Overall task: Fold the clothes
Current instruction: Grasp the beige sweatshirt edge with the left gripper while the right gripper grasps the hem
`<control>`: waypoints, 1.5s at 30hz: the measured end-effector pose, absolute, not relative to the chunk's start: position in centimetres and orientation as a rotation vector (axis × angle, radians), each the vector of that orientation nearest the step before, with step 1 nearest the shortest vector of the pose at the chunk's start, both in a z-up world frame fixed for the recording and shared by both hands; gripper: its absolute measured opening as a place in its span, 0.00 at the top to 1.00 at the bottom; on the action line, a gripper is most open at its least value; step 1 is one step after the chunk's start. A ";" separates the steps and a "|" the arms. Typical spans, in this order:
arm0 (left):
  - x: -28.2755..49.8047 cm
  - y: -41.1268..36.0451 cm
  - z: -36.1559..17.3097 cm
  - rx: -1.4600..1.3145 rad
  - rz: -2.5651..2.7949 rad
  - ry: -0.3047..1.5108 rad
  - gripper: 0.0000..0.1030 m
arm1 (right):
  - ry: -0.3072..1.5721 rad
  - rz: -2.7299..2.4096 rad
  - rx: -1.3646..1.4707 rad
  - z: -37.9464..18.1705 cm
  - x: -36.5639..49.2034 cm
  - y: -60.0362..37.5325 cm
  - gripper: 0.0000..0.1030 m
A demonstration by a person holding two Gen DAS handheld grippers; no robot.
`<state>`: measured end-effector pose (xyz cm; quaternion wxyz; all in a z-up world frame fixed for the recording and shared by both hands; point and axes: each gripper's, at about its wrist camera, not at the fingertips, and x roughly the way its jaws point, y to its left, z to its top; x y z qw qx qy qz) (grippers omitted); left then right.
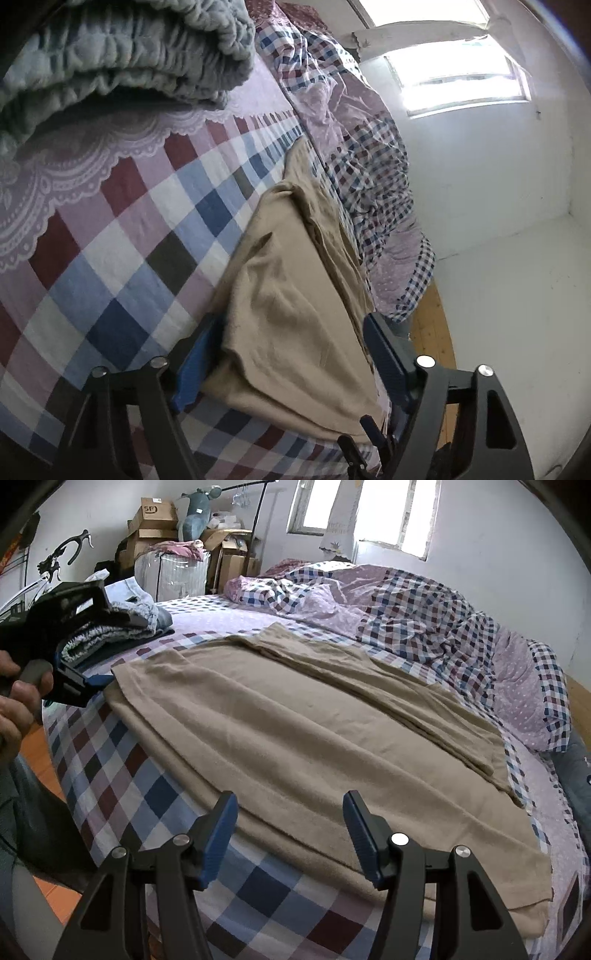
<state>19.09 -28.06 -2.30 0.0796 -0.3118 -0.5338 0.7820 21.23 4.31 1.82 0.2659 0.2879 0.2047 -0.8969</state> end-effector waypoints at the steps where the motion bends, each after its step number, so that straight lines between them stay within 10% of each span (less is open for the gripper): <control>1: 19.2 -28.1 -2.2 -0.917 2.337 -1.600 0.30 | 0.559 -2.427 0.767 1.9 21.3 4.2 0.39; 16: 19.0 -28.5 -1.7 -0.899 2.336 -1.608 0.78 | 0.625 -2.426 0.598 3.4 23.2 0.5 0.39; 45: 18.6 -27.8 -2.0 -1.149 2.384 -1.462 0.84 | 0.591 -2.246 0.586 2.7 24.1 -7.8 0.38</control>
